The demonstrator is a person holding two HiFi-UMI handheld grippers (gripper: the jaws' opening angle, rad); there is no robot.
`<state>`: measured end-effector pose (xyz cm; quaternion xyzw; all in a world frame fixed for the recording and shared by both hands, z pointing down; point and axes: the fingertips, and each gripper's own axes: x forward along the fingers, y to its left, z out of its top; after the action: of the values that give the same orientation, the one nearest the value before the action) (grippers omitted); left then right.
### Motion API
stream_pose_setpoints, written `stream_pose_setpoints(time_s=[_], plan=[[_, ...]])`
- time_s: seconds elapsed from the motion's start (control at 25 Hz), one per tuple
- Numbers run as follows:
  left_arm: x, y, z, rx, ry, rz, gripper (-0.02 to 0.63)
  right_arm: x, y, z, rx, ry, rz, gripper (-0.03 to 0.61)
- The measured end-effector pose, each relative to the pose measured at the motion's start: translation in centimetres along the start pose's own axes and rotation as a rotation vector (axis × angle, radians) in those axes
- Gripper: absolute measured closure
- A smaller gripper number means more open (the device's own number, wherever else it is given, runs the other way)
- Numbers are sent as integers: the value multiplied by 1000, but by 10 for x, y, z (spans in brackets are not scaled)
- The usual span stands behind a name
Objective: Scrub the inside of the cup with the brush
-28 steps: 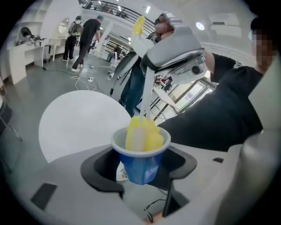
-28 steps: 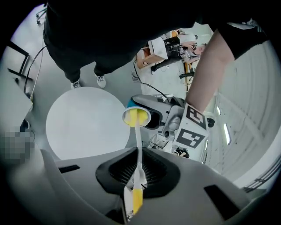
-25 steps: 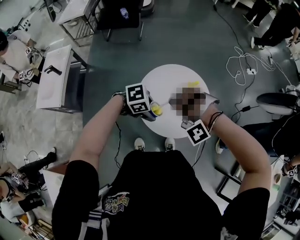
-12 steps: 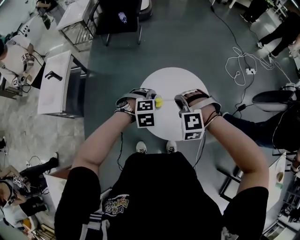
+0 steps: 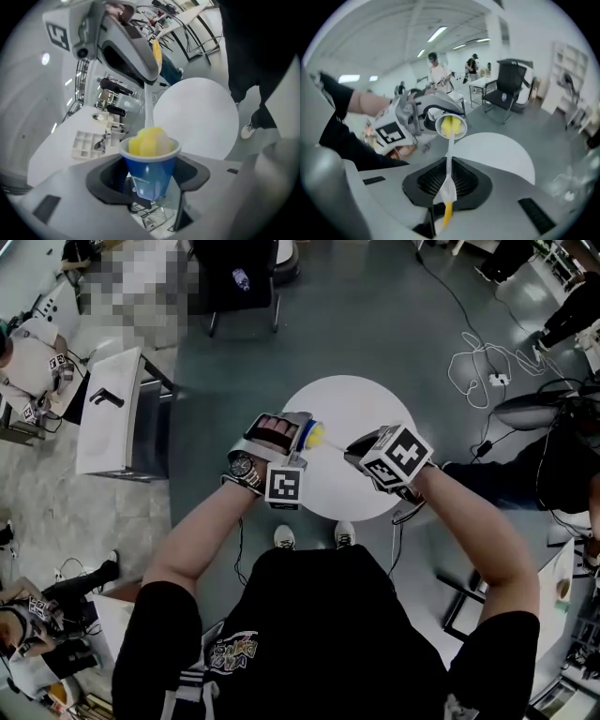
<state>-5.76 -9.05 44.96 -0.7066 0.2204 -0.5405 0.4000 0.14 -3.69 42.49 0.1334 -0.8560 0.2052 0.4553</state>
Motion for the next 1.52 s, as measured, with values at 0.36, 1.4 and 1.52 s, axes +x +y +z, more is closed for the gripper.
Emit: stream_pose_setpoints(time_s=[0.36, 1.4, 1.52], plan=[[-13, 11, 3, 83, -28, 112, 336, -12, 20, 6, 459, -198, 334, 535], [-43, -62, 46, -664, -241, -832, 336, -28, 3, -5, -1273, 224, -644, 534], [-57, -68, 54, -787, -321, -999, 336, -30, 22, 3, -1412, 141, -669, 534]])
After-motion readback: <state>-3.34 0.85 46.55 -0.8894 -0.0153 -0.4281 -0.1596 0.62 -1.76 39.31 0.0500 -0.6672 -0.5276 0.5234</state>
